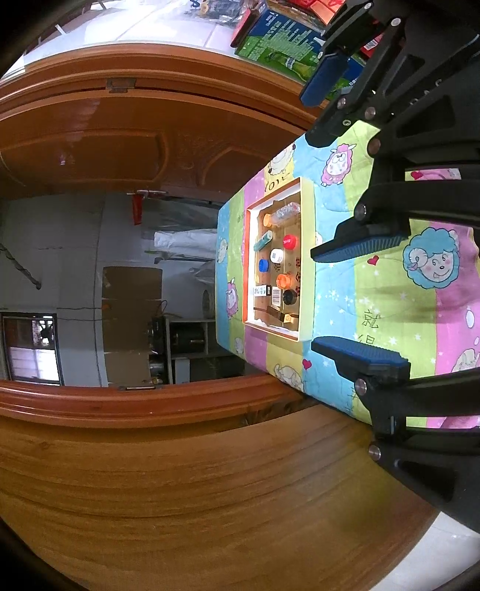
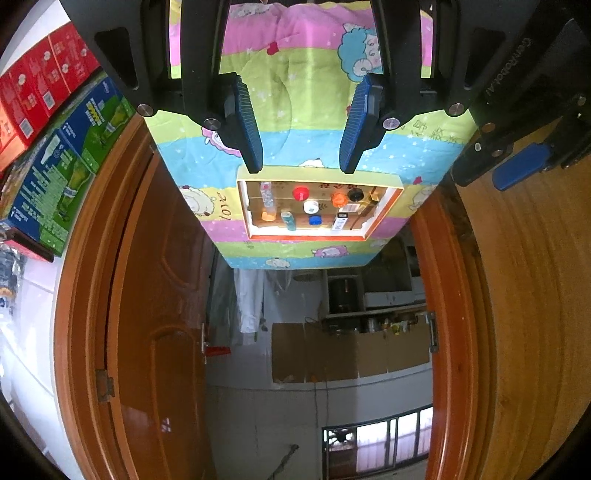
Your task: Organize rigid objects
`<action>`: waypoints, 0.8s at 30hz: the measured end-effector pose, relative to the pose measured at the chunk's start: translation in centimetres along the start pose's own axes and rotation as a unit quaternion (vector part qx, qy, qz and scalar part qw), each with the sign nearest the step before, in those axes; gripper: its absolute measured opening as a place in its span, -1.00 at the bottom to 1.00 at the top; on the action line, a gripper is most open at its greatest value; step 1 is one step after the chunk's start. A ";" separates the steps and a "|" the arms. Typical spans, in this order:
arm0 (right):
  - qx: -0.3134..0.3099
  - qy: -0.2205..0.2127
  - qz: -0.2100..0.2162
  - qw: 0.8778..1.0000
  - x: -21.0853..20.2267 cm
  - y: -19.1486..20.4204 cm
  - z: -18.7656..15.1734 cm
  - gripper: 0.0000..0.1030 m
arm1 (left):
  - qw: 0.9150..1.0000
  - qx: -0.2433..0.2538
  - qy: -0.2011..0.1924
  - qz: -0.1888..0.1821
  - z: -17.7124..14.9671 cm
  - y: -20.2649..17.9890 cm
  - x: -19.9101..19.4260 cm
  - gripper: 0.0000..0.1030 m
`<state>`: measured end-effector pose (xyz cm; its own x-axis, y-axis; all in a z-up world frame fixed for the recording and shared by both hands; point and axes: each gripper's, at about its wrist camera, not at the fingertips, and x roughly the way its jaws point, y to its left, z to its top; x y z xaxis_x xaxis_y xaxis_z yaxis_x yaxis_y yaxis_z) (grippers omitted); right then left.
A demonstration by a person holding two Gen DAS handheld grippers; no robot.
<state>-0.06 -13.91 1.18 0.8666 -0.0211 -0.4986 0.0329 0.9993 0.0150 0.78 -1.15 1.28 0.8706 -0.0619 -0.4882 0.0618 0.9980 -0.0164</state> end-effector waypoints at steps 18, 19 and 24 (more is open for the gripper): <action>0.003 -0.002 -0.001 1.000 -0.3 -0.3 -0.4 -0.13 | 1.000 0.004 0.002 -0.001 -0.4 -0.1 0.1 -0.19; 0.003 -0.001 -0.001 1.000 -0.3 -0.3 -0.4 -0.13 | 1.000 0.004 0.002 -0.001 -0.4 -0.1 0.1 -0.19; 0.004 -0.001 0.000 1.000 -0.3 -0.3 -0.4 -0.13 | 1.000 0.004 0.002 -0.002 -0.3 -0.1 0.1 -0.19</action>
<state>-0.50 -14.15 0.99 0.8675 -0.0214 -0.4969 0.0367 0.9991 0.0210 0.66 -1.25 0.95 0.8684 -0.0650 -0.4915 0.0683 0.9976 -0.0113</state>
